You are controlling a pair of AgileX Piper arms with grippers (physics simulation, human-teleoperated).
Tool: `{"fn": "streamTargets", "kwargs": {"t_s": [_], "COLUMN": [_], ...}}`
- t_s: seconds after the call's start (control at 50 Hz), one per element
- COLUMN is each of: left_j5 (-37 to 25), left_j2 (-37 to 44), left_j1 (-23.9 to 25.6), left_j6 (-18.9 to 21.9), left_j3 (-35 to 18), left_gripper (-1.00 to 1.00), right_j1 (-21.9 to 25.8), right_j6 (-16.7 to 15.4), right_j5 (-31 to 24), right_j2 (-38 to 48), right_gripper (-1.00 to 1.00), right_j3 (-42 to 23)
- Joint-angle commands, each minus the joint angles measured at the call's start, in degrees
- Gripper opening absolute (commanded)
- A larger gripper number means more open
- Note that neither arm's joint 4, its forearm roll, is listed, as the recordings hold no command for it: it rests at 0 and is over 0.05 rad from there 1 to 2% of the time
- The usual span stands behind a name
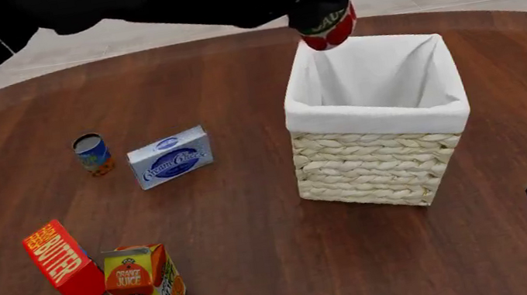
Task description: Pick up the tomato sauce, and put it in the basket.
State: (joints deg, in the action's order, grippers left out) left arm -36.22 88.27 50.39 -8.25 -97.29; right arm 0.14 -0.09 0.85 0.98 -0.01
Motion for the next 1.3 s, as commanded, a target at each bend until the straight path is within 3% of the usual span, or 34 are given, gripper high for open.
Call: {"fn": "streamTargets", "kwargs": {"t_s": [0.02, 0.74, 0.98, 1.3], "left_j5": [1.78, 6.22, 7.63, 10.22], "left_j2": [2.74, 10.23, 11.86, 13.81], "left_j1": [0.25, 1.45, -0.28, -0.82], "left_j6": [0.39, -0.83, -1.22, -0.92], "left_j3": [-1.72, -6.82, -8.87, -7.39], "left_gripper": [-1.0, -1.0, -1.0, -1.0], "right_j1": [0.0, 0.0, 0.0, 0.02], "right_j6": [0.02, 0.0, 0.01, -0.01], "right_j5": [-0.03, -0.04, -0.03, -0.04], "right_j2": [-0.02, -0.03, -0.02, -0.04], "right_gripper": [1.0, 1.0, 1.0, 1.0], "right_j3": [-0.02, -0.02, -0.02, -0.02]}}
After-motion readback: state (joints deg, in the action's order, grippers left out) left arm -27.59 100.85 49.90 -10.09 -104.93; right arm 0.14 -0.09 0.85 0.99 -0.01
